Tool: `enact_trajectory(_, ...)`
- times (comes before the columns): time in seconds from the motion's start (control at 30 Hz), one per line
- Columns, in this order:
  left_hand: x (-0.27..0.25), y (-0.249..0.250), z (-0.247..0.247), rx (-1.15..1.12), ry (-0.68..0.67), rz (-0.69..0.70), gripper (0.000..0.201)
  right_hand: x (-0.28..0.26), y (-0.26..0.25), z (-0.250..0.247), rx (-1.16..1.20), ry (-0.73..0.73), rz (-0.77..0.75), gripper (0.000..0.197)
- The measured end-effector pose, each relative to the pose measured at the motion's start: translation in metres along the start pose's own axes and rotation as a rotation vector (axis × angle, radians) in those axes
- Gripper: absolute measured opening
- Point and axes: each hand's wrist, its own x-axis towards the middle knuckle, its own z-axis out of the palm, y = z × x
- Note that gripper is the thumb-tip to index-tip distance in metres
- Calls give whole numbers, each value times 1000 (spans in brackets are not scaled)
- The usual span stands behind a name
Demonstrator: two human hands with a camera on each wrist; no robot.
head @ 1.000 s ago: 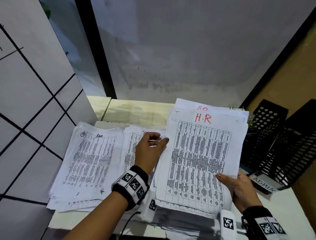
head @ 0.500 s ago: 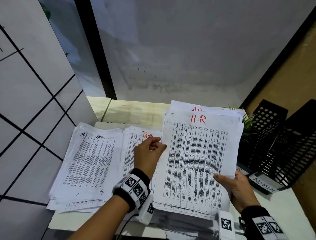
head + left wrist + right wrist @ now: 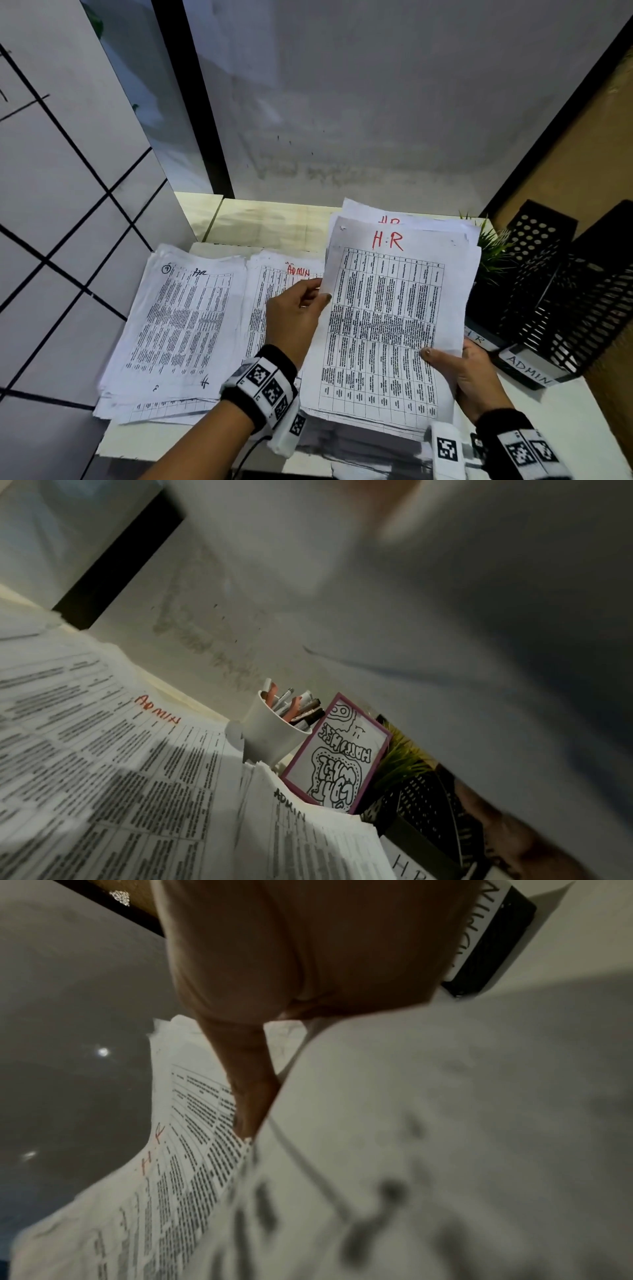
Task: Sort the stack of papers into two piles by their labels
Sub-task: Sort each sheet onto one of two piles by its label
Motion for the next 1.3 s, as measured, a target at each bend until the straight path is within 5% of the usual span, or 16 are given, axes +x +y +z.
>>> enact_trajectory(0.13,-9,-5,-4,186,-66,386,28,3,3,-2,3,8,3,54)
enact_trajectory(0.33,-14,-16,-10,171,-70,606,29,3,3,-4,22,-3,-3,40)
enact_trajectory(0.5,-18,-13,-12,132,-197,550,12,7,5,-6,21,15,-6,59)
enact_trajectory(0.63,-22,-2,-11,121,-306,364,36,6,7,-5,-7,-5,-18,53)
enact_trajectory(0.7,-21,7,-7,122,-265,160,46,5,8,-4,-18,-11,-24,48)
enact_trajectory(0.8,-8,7,-2,308,-54,-5,31,7,11,-4,-32,-17,-20,63)
enact_trajectory(0.93,4,1,-1,149,40,-168,30,9,13,-6,-23,-4,-19,78)
enact_trajectory(1.07,3,1,1,64,100,-149,24,8,11,-5,17,-8,-1,59)
enact_trajectory(1.2,-3,5,2,142,77,-58,16,9,13,-4,-5,-8,-9,76)
enact_trajectory(1.3,-9,2,0,163,22,27,19,8,11,-3,15,-17,-1,55)
